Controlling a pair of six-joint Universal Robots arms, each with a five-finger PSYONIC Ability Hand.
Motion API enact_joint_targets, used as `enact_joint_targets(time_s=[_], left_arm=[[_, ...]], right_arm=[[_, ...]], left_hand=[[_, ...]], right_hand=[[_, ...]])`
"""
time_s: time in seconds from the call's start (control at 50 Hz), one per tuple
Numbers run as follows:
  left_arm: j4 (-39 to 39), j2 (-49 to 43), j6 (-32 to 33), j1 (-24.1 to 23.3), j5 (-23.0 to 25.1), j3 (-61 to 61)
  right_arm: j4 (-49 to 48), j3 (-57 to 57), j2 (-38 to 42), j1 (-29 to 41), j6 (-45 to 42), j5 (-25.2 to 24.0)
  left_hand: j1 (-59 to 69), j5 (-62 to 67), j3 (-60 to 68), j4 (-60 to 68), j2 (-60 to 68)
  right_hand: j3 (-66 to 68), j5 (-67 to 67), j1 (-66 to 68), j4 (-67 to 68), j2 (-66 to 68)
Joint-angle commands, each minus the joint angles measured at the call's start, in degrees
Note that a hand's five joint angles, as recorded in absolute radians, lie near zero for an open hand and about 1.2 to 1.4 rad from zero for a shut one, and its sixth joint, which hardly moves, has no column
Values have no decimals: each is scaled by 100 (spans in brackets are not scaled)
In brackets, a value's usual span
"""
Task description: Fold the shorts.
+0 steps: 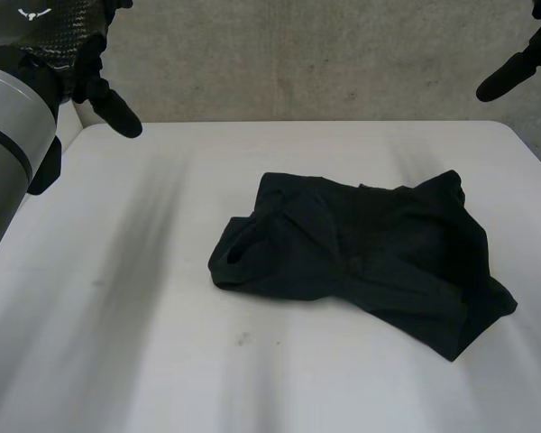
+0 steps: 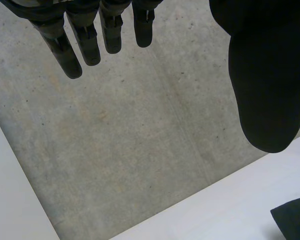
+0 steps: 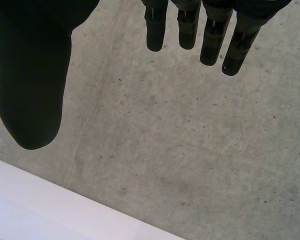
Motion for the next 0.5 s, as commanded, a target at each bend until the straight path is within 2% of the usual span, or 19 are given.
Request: enact_joint_targets(time_s=[0.02,0.06,0.14,0.16,0.24,0.3,0.4,0.5], left_arm=[[-18,-34,27,-9,32,-43],[-27,-78,27,-35,49,-61],[26,-359,70,-88,225,-254],[52,-438,88,-97,303,-289],[201,-1122,97,-211,725,-360],[351,-1580,97,-439,823,-289],[825,-2730,167,-922,779,210],[861,-3681,264,-1011,805,809]], right_arm=[[6,23,44,23,-325,-236],[41,50,96,32,-588,-385],[339,129,544,32,-1659,-807],[531,155,762,32,-2184,-912],[866,147,1255,49,-3345,-922],[920,138,1729,32,-3988,-948],[412,-29,2442,-39,-4500,-1001],[-494,-152,3075,-240,-4781,-1001]], left_hand=[[12,-218,-167,-121,-110],[46,-184,-133,-87,-76],[96,-133,-83,-37,-26],[96,-133,-83,-37,-26],[163,-66,-16,30,41],[180,-49,2,47,58],[180,-49,2,47,58],[298,68,119,164,175]], right_hand=[[-236,-394,-227,-358,-276],[-236,-394,-227,-358,-276],[-236,-394,-227,-358,-276],[-236,-394,-227,-358,-276],[-236,-394,-227,-358,-276],[-236,-394,-227,-358,-276],[-236,-394,-227,-358,-276],[-236,-394,-227,-358,-276]])
